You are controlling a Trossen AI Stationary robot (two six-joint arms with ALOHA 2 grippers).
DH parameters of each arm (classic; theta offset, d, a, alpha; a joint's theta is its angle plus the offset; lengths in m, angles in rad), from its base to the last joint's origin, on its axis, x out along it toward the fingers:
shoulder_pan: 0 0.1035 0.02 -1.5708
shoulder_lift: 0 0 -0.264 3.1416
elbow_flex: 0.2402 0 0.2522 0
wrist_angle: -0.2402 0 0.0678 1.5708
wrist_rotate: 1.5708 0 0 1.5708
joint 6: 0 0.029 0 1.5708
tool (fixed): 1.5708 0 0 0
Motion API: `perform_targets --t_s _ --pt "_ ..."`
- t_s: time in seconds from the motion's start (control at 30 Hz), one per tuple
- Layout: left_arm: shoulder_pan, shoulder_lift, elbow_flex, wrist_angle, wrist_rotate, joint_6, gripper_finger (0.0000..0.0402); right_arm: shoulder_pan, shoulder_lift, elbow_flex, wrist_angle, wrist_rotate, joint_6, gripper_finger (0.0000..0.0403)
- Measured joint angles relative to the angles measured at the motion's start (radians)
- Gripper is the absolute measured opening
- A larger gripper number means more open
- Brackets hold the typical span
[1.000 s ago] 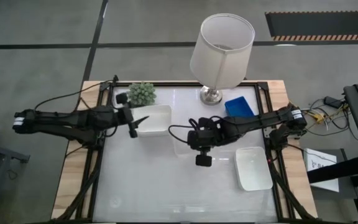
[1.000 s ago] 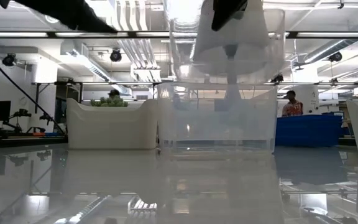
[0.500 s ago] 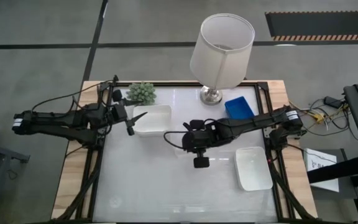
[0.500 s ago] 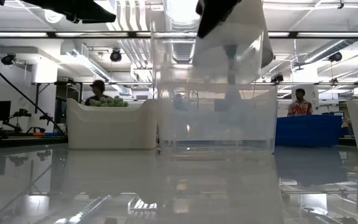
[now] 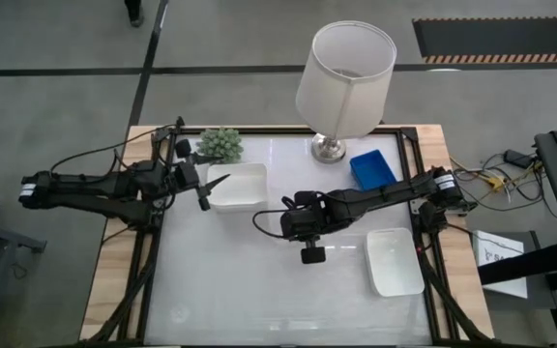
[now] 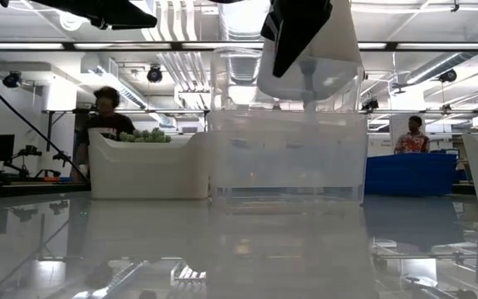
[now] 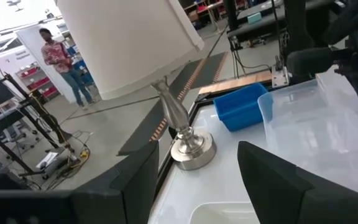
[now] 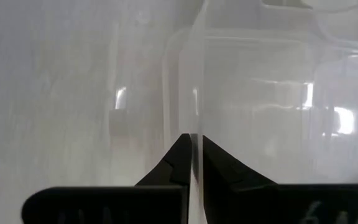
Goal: Stack baskets by color
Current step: Stack the top transparent bin on top of the transparent bin
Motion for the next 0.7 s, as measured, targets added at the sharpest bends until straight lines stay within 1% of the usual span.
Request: perform_targets --t_s 0.3,0.57,0.7 --pt "0.000 0.011 0.000 0.005 0.000 0.002 0.0203 0.000 0.000 0.000 -0.010 -0.003 0.000 0.0014" --pt "0.000 0.017 0.000 0.003 0.000 0.002 0.0203 0.000 0.000 0.000 -0.009 -0.001 0.018 0.0074" --pt "0.000 0.026 0.000 0.013 0.012 0.002 0.0203 0.000 -0.006 0.004 -0.012 -0.002 0.028 0.0090"
